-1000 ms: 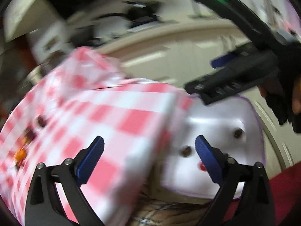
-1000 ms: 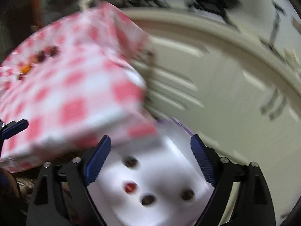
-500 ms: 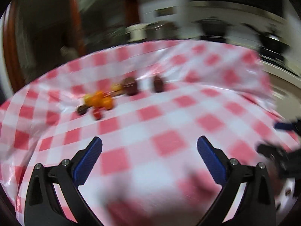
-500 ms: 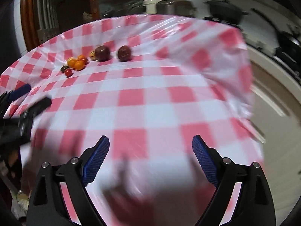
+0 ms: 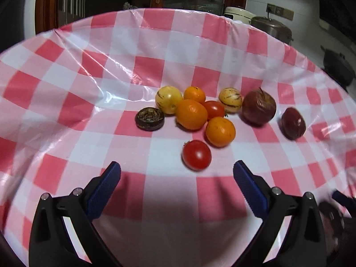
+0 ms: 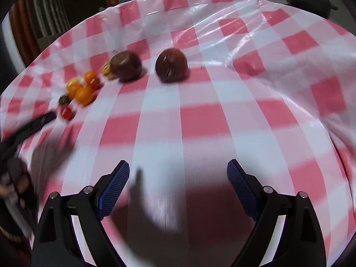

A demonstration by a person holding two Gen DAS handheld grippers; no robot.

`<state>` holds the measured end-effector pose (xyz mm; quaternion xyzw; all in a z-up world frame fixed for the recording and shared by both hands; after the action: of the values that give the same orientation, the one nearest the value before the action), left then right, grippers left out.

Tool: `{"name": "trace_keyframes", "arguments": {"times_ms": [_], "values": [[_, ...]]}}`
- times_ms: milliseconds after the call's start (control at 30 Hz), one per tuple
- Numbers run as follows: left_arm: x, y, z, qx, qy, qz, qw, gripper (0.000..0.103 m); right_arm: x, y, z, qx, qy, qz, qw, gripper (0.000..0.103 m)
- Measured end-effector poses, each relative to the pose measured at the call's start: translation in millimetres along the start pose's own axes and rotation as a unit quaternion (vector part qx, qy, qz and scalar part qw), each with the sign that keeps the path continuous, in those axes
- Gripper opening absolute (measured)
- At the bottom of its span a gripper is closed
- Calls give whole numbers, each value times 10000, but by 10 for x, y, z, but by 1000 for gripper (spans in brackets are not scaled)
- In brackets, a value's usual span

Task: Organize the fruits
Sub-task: 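Grasp the dark red pear with the right tool while the left tool grasps a red cherry tomato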

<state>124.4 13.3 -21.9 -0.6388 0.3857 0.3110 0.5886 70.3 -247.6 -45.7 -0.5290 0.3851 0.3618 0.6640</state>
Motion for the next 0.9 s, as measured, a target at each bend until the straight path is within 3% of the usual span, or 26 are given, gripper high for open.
{"name": "trace_keyframes", "arguments": {"times_ms": [300,467,533,600,700,833,900], "values": [[-13,43,-11,103,383,-3,9992,101,602,-1120,-8,181,233,130,9995,87],[23,47,-33,137,334,38,9993,101,798,-1415,11,71,370,259,9990,87],[32,43,-26,112,314,53,9994,101,817,-1454,41,-24,365,238,9990,84],[49,38,-26,87,280,77,9995,101,789,-1437,103,-237,334,166,9990,56],[77,36,-41,106,192,125,9997,101,716,-1300,123,-221,224,177,9993,55],[149,2,-56,123,38,336,9994,101,470,-947,59,92,-272,137,9995,55],[184,-42,-87,233,-115,424,9988,94,347,-787,54,134,-416,57,9990,55]]}}
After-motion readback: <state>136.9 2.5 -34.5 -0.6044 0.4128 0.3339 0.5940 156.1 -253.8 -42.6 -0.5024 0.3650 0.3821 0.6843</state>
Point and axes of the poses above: each gripper's, at about its wrist camera, not at the fingertips, and x roughly the way its jaws point, z to its left, y to its underside, the point moved 7 cm from there along x, roughly the way its jaws point, and after that the axes turned 15 degrees about z, right-handed, at the moved point
